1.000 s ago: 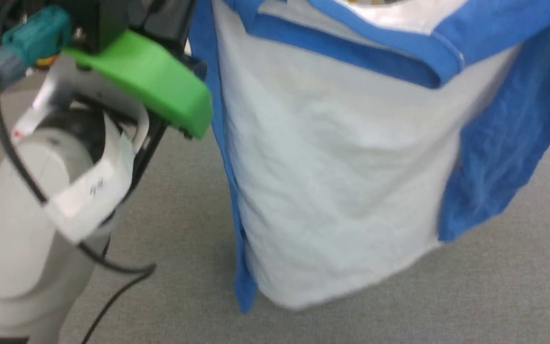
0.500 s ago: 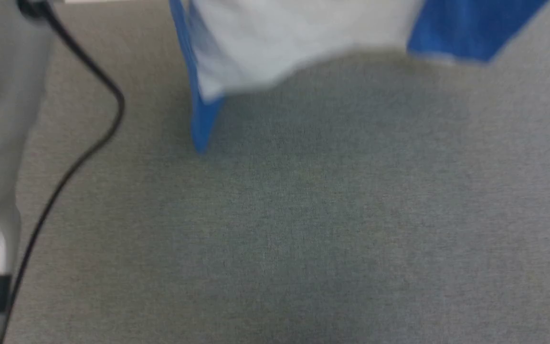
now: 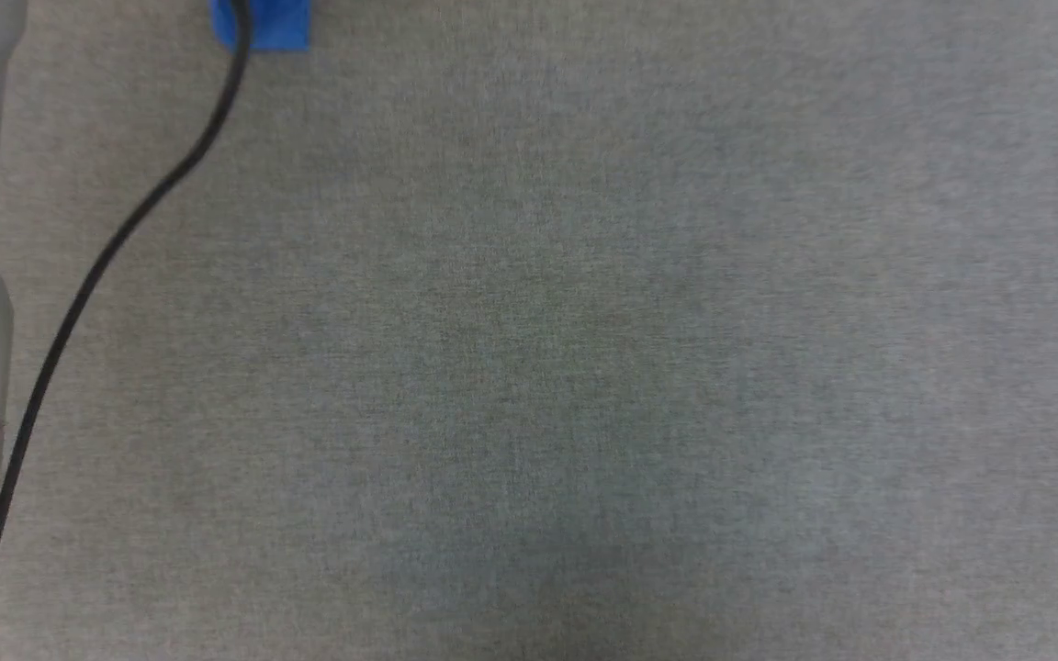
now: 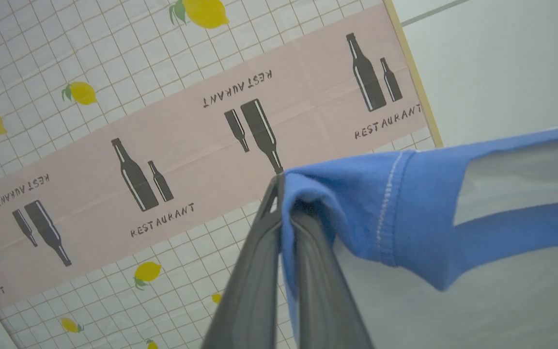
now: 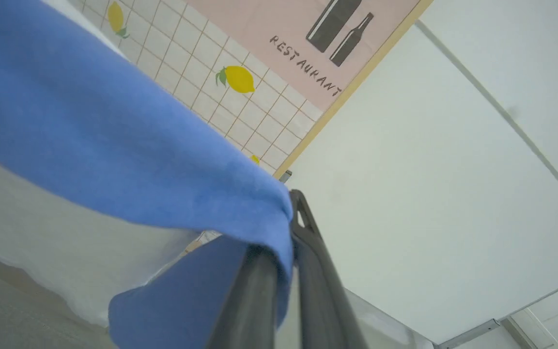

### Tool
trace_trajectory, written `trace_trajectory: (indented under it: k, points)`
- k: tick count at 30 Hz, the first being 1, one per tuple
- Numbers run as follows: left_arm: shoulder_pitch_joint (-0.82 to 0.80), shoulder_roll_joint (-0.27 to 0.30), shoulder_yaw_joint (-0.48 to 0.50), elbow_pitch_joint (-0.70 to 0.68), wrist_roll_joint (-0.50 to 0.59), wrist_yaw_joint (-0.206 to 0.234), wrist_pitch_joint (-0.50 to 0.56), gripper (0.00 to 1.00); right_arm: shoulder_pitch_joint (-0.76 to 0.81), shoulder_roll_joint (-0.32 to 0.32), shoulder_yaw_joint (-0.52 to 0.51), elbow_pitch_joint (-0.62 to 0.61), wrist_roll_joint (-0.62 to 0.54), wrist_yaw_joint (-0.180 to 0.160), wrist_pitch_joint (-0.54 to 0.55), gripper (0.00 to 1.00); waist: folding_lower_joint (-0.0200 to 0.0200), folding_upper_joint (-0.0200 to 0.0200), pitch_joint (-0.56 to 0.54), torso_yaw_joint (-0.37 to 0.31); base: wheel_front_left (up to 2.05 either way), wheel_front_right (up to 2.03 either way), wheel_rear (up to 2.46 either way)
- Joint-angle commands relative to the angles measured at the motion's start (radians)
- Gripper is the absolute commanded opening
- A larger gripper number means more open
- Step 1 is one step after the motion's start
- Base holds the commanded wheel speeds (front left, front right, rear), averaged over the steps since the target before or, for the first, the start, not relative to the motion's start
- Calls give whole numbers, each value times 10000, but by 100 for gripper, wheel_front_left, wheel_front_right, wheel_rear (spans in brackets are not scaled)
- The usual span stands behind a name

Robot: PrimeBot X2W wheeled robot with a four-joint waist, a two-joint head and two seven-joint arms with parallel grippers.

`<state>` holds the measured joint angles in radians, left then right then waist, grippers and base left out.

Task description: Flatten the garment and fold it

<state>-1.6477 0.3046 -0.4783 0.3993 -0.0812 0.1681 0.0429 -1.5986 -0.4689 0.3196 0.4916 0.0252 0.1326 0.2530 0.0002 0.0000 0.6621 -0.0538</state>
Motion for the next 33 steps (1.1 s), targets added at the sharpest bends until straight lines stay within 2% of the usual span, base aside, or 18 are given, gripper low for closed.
trace_trajectory:
  k: [1,9,13,17,21,23,28,33]
  points:
    - [-46,-22,-93,173,70,-40,-373,0,-30,54,99,224,-53,-19,-204,0,-2,0,934,104,0,0,0]
    - [945,214,-325,647,-396,-688,-1446,0,881,-308,575,571,840,-19,-852,0,-2,0,1178,151,0,0,0]
    - [1698,454,-652,133,-586,-1192,-1365,0,1812,-926,699,-326,1704,-19,-880,0,-2,0,959,213,0,0,0]
    - [2845,684,-883,-1050,-862,-1338,-993,0,3185,-1609,459,-1836,2478,-19,-690,0,-2,0,547,269,0,0,0]
    - [4633,1053,-1150,-2699,-1130,-1119,-305,0,5080,-2029,-313,-3533,2967,-19,-308,0,-2,0,-21,313,0,0,0]
    - [5683,1272,-1341,-3530,-1217,-902,105,0,6200,-2043,-893,-4321,3071,-19,-65,0,-2,0,-318,344,0,0,0]
    - [8291,1891,-1884,-5311,-1236,-159,1050,0,9159,-1568,-2371,-6091,2971,-19,572,0,-2,0,-1028,384,0,0,0]
    - [10461,2215,-2387,-6257,-1240,665,1581,0,11519,-856,-3258,-7376,2661,-19,937,0,-2,0,-1590,421,0,0,0]
